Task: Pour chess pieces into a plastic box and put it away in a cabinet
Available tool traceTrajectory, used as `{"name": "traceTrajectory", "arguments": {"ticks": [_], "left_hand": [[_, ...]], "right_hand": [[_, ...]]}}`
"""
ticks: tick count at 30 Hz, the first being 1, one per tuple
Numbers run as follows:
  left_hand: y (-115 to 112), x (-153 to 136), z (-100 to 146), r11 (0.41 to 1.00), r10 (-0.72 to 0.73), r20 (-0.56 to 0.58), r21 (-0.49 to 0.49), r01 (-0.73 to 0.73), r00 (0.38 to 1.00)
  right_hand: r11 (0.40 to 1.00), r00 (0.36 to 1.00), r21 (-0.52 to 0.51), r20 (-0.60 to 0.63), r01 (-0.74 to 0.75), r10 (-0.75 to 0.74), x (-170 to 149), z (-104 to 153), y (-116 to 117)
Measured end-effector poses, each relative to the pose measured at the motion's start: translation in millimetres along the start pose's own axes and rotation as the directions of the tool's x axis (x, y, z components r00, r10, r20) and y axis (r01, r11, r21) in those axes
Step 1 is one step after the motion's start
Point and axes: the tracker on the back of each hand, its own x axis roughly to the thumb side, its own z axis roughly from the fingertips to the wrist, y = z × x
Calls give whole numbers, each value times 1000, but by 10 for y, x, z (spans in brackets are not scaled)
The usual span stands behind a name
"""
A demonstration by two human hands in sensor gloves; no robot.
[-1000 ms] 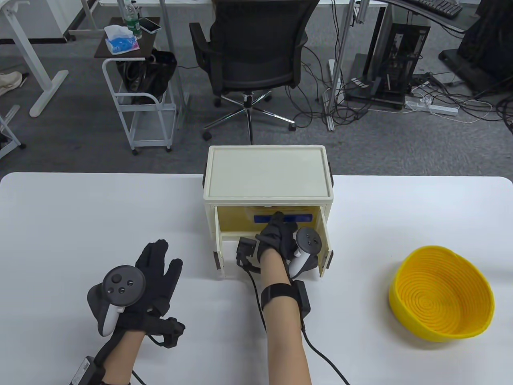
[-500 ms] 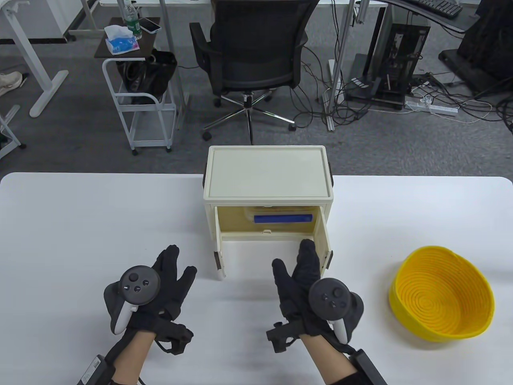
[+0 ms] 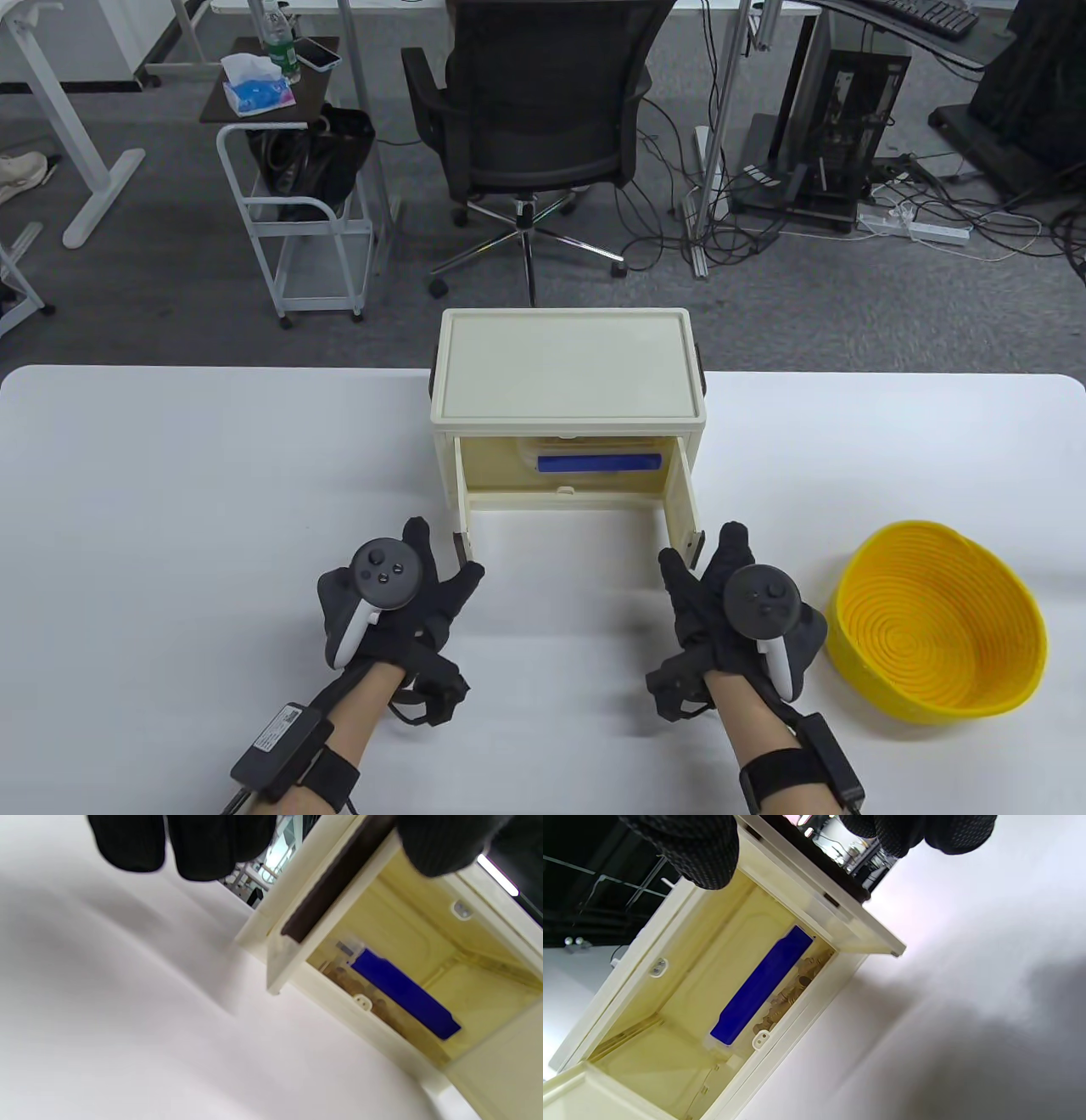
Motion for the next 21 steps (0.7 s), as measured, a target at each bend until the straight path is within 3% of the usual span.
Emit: {"name": "traceTrajectory", "arguments": {"ticks": [5,10,13,16,21], "left_hand": [[-21,203,-50,977,-125,86,183,108,988],[-85,326,-104,997,-30,90,75,23,995],[-200,508,-299,977,180,75,-128,-169,981],[-308,699,-593,951,229,56,-224,-211,972],[-406,854,-964,920,322,-35,-223,-322,946]], "right_hand": [[1000,996,12,84,-27,26,29,-122,134],[989,990,147,138,-31,11,276,-105,349],[958,988,286,154,-22,-23,457,-251,514],[916,989,396,101,63,-112,604,-479,642],[863,979,478,26,165,-202,695,-858,779]]}}
